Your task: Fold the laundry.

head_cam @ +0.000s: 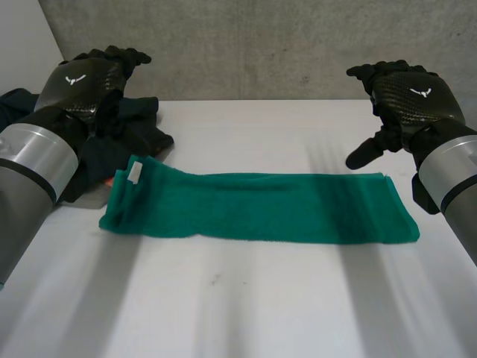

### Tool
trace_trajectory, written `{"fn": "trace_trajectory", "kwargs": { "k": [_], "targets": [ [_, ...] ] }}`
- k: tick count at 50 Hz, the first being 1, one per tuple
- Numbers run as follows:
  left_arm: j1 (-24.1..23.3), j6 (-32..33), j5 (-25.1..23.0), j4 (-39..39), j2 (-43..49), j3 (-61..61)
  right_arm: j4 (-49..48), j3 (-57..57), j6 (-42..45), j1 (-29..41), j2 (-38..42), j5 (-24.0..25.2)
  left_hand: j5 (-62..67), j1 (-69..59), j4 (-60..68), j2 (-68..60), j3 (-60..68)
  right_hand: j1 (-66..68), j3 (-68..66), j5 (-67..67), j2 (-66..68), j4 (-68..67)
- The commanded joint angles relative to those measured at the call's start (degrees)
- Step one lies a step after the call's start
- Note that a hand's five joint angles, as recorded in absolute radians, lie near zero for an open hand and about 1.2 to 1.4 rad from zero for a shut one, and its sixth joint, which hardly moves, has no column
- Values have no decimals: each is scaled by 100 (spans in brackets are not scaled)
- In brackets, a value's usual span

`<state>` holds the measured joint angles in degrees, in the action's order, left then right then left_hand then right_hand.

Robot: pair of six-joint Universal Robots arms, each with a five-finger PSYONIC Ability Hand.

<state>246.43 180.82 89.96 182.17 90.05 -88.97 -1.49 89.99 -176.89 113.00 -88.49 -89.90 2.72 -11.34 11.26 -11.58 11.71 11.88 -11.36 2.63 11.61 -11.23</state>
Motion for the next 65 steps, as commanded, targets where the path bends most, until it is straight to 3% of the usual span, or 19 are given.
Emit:
{"fn": "trace_trajectory", "kwargs": {
  "k": [1,11,17,21,30,33,37,40,54,55,56,57,58,65],
  "targets": [
    [98,226,-5,205,30,12,-115,53,664,-199,209,-36,-272,134,-126,158,-171,-188,136,-263,-161,123],
    [89,428,-5,214,109,12,403,676,1823,-1077,955,-1,-272,134,-126,158,-171,298,-350,223,325,-363],
    [72,428,-5,222,136,12,-219,1213,2114,-1499,1465,596,-272,134,-126,158,-171,2081,-2133,2006,2108,-2145],
    [63,437,4,240,180,3,-790,1433,2141,-1745,1746,992,-272,134,-126,158,-171,2520,-2573,2446,2547,-2585],
    [54,446,13,301,215,-6,-1248,1460,2176,-1904,2142,992,-272,134,-126,158,-171,2721,-2773,2646,2748,-2785],
    [54,446,13,319,215,-15,-1353,1460,2185,-1922,2221,1001,-272,134,-126,158,-171,3543,-3595,3468,3570,-3607],
    [54,446,13,345,215,-24,-1529,1442,2185,-1939,2301,992,-272,134,-126,158,-171,6514,-6566,6439,6541,-6579],
    [63,446,13,354,215,-24,-1565,1416,2194,-1974,2301,975,-272,134,-126,158,-171,6812,-6864,6737,6839,-6877],
    [80,446,4,372,215,-32,-1495,1117,2607,-2695,2301,834,-272,134,-126,158,-171,6710,-6762,6635,6737,-6774],
    [80,446,4,372,215,-32,-1468,1108,2633,-2712,2301,851,-272,134,-126,158,-171,5127,-5179,5052,5154,-5191],
    [80,446,4,372,215,-32,-1459,1117,2633,-2747,2292,921,-272,134,-126,158,-171,1531,-1583,1456,1558,-1595],
    [72,446,4,372,215,-32,-1468,1125,2625,-2756,2292,965,-272,134,-126,158,-171,429,-481,354,456,-493],
    [72,446,-5,372,215,-32,-1485,1134,2581,-2757,2275,1070,-272,134,-126,158,-171,-188,136,-263,-161,123],
    [72,446,-5,372,224,-32,-1547,1257,2107,-2502,2143,1721,-272,134,-126,158,-171,-188,136,-263,-161,123]
  ]
}}
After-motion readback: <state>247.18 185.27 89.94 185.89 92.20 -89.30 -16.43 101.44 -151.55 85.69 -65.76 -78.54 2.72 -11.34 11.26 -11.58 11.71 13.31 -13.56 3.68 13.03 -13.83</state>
